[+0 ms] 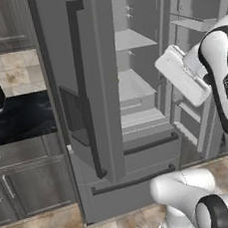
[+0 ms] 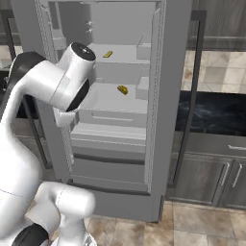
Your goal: Retrieve the butter from the fridge and place it on a plate on the dining table. Then retrieve the butter knife by the fridge and place it near the plate.
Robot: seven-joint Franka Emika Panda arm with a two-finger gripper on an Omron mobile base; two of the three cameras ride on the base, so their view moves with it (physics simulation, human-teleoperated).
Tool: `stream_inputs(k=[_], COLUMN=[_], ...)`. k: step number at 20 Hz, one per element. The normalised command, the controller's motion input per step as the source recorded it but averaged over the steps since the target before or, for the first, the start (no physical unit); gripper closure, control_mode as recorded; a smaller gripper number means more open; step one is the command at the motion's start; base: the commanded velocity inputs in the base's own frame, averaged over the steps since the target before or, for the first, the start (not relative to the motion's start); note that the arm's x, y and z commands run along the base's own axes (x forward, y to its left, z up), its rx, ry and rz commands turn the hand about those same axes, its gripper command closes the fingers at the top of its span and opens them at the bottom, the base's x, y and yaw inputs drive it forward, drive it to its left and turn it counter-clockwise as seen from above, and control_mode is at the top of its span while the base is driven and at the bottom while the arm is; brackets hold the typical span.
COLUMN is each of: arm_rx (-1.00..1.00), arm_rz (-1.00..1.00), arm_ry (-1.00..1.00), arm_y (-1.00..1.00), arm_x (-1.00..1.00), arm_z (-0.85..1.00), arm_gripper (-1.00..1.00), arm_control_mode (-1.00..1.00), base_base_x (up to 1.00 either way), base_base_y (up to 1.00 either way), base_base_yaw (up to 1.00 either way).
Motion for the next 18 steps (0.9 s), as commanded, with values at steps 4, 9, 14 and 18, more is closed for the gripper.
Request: stream_inputs(k=[4, 9, 14, 18], arm_rx=[0.2, 0.0, 0.06, 0.1], arm_rz=[-0.01, 0.0, -0.01, 0.0], arm_ry=[0.07, 0.13, 0.09, 0.21], arm_y=[0.14, 0.13, 0.01, 0.07], arm_x=[0.57, 0.6, 0.64, 0.59], arm_z=[-0.55, -0.43, -0.18, -0.45], arm_gripper=[-1.0, -1.0, -1.0, -1.0], arm_control_mode=[-1.0, -1.0, -1.0, -1.0], base_base_x=[0.0, 0.0, 0.0, 0.0], base_base_y=[0.0, 0.0, 0.0, 0.0], base_base_yaw=[0.0, 0.0, 0.0, 0.0])
